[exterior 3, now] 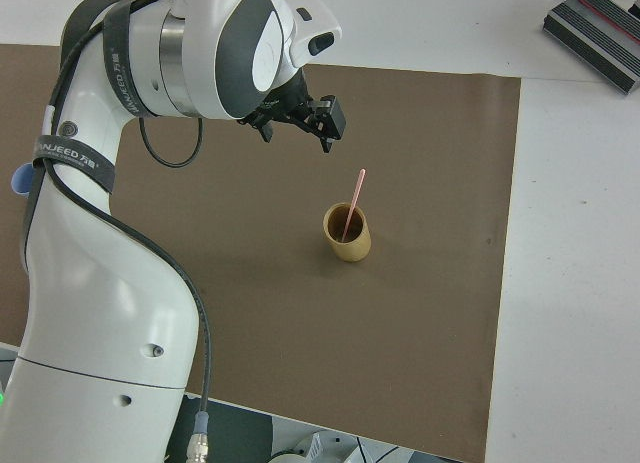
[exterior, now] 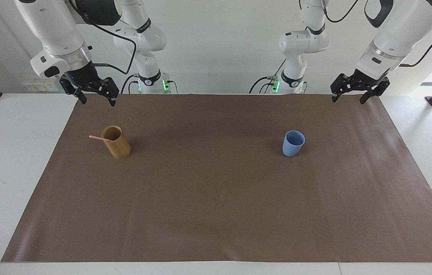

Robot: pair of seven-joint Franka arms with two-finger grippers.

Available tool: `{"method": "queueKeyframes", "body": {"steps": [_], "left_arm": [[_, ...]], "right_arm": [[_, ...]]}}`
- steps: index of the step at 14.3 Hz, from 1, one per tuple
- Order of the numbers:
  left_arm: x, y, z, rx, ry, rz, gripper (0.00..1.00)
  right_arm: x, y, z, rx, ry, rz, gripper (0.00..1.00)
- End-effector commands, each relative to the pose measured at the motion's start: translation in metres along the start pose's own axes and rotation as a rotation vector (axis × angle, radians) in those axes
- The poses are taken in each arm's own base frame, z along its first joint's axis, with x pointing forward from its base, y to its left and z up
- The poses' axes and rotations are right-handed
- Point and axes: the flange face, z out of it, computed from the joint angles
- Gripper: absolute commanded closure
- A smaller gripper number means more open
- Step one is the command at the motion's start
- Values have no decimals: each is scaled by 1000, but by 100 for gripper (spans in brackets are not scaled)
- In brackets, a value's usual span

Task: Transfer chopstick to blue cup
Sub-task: 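Reach the left gripper to the blue cup and grasp its rim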

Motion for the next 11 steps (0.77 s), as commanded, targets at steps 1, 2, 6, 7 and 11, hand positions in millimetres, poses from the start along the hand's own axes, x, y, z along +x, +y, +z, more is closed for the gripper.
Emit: {"method": "queueKeyframes", "body": {"steps": [1, 2, 6, 7, 11], "left_arm": [[-1, -3, 20, -7, -7, 18, 0], [0, -3, 33, -7, -8, 12, 0], [8, -1, 99, -8, -6, -96, 0], [7, 5, 116, -6, -17, -125, 0], [2, 31, 164, -9, -35, -168, 0]], "right_arm": [[-1, 7, 0, 4, -1, -24, 0], [-1, 7, 0, 4, 0, -24, 0], [-3, 7, 0, 3, -9, -25, 0], [-3, 7, 0, 3, -9, -27, 0], [0, 19, 3, 5, 9, -71, 0]]}}
